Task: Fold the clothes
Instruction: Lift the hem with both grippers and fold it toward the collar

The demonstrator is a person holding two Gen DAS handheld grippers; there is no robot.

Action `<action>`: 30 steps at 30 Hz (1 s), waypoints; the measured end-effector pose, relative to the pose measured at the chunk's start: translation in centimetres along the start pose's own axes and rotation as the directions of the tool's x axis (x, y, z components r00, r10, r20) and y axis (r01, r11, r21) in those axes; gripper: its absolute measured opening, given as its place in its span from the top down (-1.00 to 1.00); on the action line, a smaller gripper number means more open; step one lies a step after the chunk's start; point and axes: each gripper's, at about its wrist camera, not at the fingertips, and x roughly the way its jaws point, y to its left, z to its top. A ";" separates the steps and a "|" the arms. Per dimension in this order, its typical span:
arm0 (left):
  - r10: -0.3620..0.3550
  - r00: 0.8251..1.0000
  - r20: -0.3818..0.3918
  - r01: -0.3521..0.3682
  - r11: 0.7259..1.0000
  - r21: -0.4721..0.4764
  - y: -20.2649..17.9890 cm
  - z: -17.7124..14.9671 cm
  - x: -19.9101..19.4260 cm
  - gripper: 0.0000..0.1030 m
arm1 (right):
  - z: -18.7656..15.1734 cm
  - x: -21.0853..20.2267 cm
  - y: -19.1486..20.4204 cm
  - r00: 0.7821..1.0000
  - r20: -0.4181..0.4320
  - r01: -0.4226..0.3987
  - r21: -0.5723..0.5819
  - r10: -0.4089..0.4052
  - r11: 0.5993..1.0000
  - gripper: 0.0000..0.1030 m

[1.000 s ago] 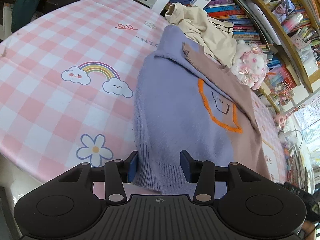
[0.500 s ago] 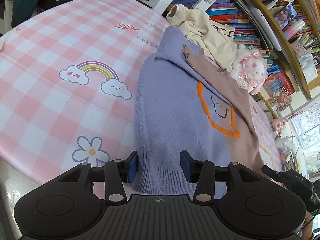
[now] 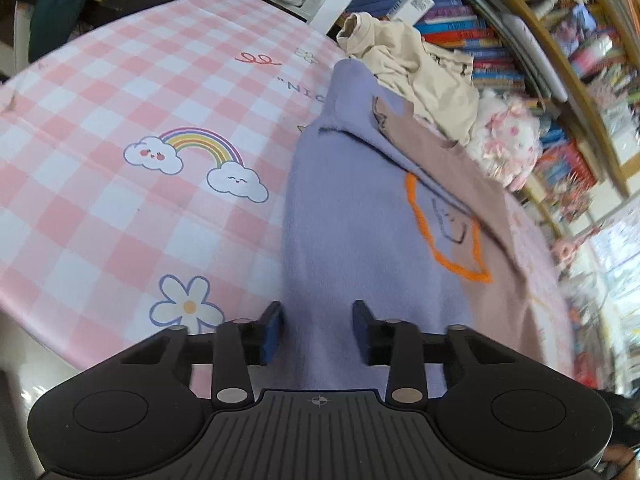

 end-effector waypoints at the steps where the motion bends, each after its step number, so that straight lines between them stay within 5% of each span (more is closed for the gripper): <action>1: 0.005 1.000 -0.005 -0.005 1.000 0.012 -0.1 0.0 0.0 0.54 | -0.1 -0.1 0.2 1.000 0.002 0.016 -0.026 -0.016 1.000 0.86; 16: -0.064 0.997 -0.053 0.061 0.997 -0.054 0.8 -1.1 -0.1 0.53 | -1.3 -1.0 -1.7 0.992 -0.085 -0.082 0.081 0.089 0.993 0.80; 17: -0.067 0.996 -0.053 0.064 0.996 -0.059 0.9 -1.2 0.0 0.55 | -1.2 -1.0 -1.6 0.992 -0.088 -0.079 0.072 0.085 0.994 0.82; 19: -0.073 0.996 -0.053 0.070 0.995 -0.069 1.1 -1.3 0.0 0.91 | -1.2 -1.0 -1.5 0.993 -0.093 -0.072 0.045 0.076 0.996 0.88; 30: -0.097 0.991 -0.088 0.093 0.995 -0.041 0.8 -3.2 -0.9 0.92 | -2.5 -3.0 -3.5 0.992 -0.097 -0.070 0.058 0.075 0.996 0.89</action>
